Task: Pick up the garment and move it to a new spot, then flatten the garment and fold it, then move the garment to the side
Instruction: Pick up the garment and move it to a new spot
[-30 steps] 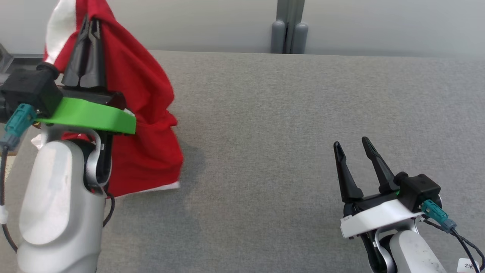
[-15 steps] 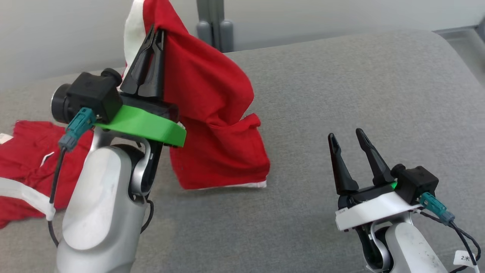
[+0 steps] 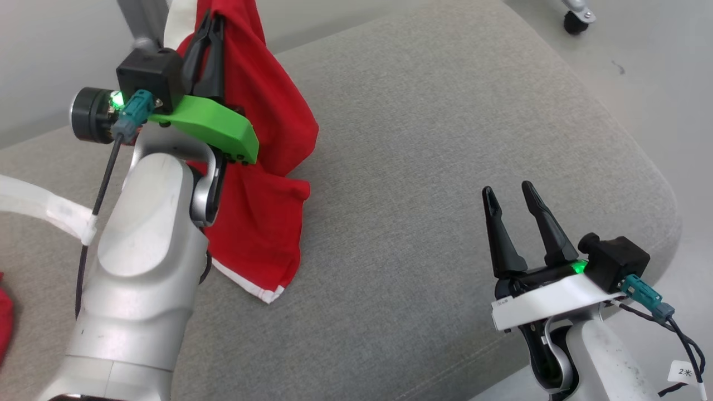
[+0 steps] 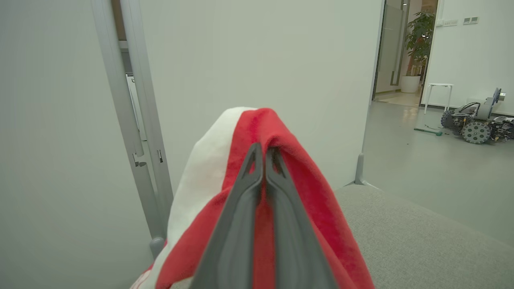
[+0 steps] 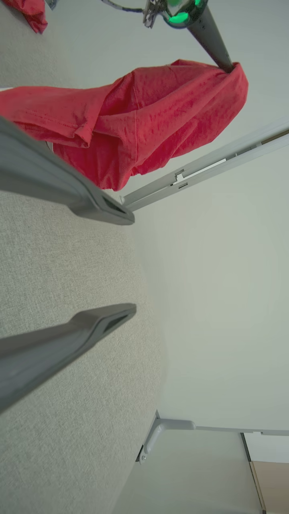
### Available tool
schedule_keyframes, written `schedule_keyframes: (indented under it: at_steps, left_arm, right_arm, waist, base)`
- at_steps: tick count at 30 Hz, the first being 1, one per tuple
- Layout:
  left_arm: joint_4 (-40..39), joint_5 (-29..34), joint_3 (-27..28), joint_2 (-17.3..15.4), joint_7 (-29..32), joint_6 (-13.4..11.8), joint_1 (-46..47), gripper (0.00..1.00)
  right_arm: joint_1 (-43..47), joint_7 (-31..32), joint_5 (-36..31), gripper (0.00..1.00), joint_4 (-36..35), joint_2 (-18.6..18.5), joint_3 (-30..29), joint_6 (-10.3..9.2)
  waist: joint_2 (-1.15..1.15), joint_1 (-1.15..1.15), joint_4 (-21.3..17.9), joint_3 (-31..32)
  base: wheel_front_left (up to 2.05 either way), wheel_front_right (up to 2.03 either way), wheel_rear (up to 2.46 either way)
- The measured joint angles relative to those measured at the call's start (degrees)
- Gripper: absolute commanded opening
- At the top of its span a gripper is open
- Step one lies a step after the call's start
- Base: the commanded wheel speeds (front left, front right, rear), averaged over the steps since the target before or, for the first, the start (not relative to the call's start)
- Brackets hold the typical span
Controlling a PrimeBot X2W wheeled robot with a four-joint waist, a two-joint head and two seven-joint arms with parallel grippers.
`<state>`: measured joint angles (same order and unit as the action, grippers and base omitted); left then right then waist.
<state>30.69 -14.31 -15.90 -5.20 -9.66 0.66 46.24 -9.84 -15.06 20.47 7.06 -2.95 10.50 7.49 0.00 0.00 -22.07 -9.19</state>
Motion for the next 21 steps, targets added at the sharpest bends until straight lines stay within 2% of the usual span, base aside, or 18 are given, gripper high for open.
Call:
schedule_keyframes:
  at_steps: [1, 2, 3, 8, 15, 19, 21]
  left_arm:
    - [1.9, 0.0, 0.2, 0.0, -0.4, -0.2, 1.1, 0.20]
    - [4.4, 0.2, 0.3, 0.0, -0.7, -0.6, 2.3, 0.77]
    - [6.7, 0.3, 0.3, -0.1, -1.1, -0.7, 3.1, 1.00]
    - [14.2, 0.0, -0.7, 0.5, -3.2, 1.2, 4.5, 1.00]
    - [17.6, -1.0, -1.1, 1.2, -5.1, 1.7, 1.2, 1.00]
    - [10.8, -1.3, 1.1, 1.3, -5.3, 0.8, -3.0, 1.00]
    - [4.5, -1.2, 2.2, 0.9, -5.4, 1.7, -7.0, 1.00]
  right_arm:
    - [0.0, 0.0, 0.1, 1.00, 0.0, 0.0, 0.0, 0.00]
    - [0.0, 0.0, 0.1, 1.00, 0.0, 0.0, 0.0, 0.00]
    - [0.0, 0.0, 0.1, 1.00, 0.0, 0.0, 0.1, 0.00]
    - [-0.2, 0.0, 0.5, 1.00, 0.0, 0.0, 0.3, 0.00]
    - [-0.2, 0.0, -0.6, 1.00, 0.1, 0.1, -0.5, 0.00]
    - [-0.1, 0.0, -2.1, 1.00, 0.0, 0.1, -1.5, 0.00]
    - [0.1, 0.0, -2.9, 1.00, 0.0, 0.1, -2.3, 0.00]
  waist:
    - [0.00, 0.00, -0.7, -0.3]
    - [0.00, 0.00, -1.5, -0.6]
    - [0.00, 0.00, -2.2, -1.0]
    - [0.00, 0.00, -3.5, -2.6]
    - [0.00, 0.00, -0.9, -2.6]
    - [0.00, 0.00, 2.1, -1.8]
    - [0.00, 0.00, 4.0, -1.3]
  base:
    - [0.00, 0.00, 0.00]
    - [0.00, 0.00, 0.00]
    - [0.00, 0.00, 0.00]
    - [0.00, 0.00, 0.00]
    - [0.00, 0.00, 0.00]
    - [0.00, 0.00, 0.00]
    - [0.00, 0.00, 0.00]
